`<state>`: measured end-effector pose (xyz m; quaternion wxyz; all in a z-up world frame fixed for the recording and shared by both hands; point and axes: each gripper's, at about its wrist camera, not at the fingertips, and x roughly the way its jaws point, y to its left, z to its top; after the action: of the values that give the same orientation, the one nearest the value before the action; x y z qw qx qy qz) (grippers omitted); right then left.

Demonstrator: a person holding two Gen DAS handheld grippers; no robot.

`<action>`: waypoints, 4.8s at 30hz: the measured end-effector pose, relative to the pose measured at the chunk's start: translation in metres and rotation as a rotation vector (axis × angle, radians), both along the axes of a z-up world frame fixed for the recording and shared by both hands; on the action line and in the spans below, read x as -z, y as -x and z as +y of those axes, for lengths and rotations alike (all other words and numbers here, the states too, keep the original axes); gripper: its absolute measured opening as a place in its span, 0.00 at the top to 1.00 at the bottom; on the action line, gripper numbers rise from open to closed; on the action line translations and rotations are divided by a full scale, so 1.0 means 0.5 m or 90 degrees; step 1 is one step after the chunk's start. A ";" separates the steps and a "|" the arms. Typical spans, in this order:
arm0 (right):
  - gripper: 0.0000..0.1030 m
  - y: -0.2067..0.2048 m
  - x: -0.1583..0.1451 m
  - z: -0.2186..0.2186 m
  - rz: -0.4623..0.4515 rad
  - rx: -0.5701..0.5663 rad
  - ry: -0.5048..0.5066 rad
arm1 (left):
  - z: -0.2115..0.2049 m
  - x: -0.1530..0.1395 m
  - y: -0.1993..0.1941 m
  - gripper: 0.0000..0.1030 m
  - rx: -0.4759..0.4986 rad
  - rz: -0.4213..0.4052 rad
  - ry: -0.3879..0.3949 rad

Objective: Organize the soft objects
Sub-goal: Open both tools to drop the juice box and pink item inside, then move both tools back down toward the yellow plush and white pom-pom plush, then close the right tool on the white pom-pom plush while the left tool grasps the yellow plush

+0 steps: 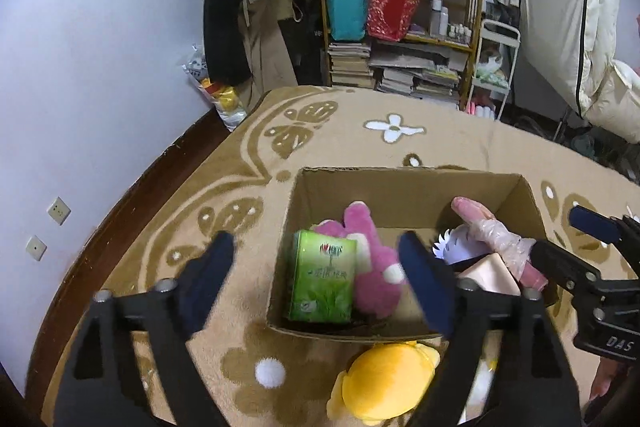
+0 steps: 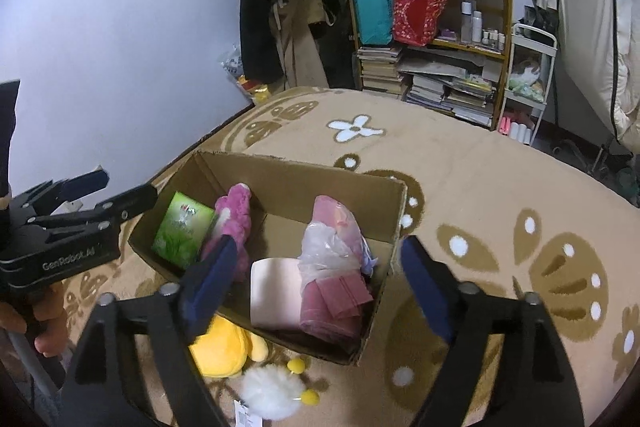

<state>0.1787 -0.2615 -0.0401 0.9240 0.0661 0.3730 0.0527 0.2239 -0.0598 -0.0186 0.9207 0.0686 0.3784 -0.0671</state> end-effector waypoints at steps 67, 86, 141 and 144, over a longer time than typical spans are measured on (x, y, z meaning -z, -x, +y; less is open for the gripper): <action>0.00 0.117 0.176 0.068 0.116 -0.004 -0.030 | 0.040 0.112 0.098 0.01 0.006 0.131 -0.014; 0.00 0.089 0.220 0.081 0.155 -0.025 -0.010 | 0.003 0.164 0.071 0.01 0.033 0.179 -0.027; 0.51 0.050 0.268 0.127 0.210 -0.086 0.004 | -0.069 0.308 0.058 0.01 0.115 0.312 -0.003; 0.51 0.042 0.270 0.134 0.210 -0.084 0.000 | -0.068 0.314 0.060 0.01 0.111 0.311 -0.015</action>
<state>0.1576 -0.1945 -0.1751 0.8448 0.0493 0.5230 0.1019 0.1940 -0.0938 -0.1754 0.7920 0.0937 0.5826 -0.1565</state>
